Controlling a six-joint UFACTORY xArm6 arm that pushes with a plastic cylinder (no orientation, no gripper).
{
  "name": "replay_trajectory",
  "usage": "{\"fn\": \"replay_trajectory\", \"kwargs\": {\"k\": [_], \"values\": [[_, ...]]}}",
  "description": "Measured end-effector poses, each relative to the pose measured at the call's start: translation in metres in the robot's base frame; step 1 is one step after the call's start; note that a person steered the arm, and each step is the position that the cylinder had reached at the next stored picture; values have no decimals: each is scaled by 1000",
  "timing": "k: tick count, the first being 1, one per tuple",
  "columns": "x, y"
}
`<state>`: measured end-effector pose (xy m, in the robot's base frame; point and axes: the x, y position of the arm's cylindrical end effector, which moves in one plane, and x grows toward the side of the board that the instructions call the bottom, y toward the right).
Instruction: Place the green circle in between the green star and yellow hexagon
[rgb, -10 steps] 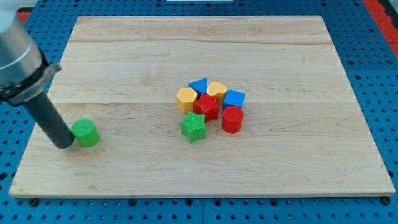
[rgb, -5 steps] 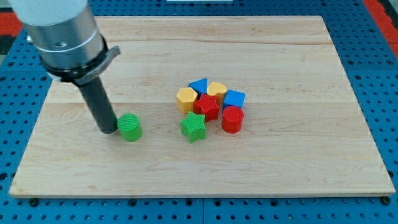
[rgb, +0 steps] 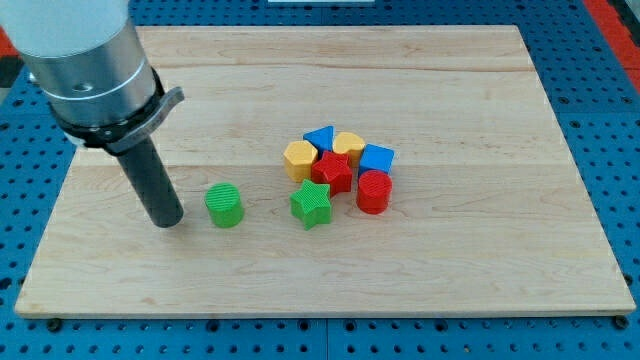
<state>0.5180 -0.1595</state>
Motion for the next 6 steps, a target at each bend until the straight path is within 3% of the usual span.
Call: {"fn": "replay_trajectory", "kwargs": {"k": [2, 4, 5, 6], "values": [[-6, 37], [-27, 114], [-33, 98], [-16, 40]]}}
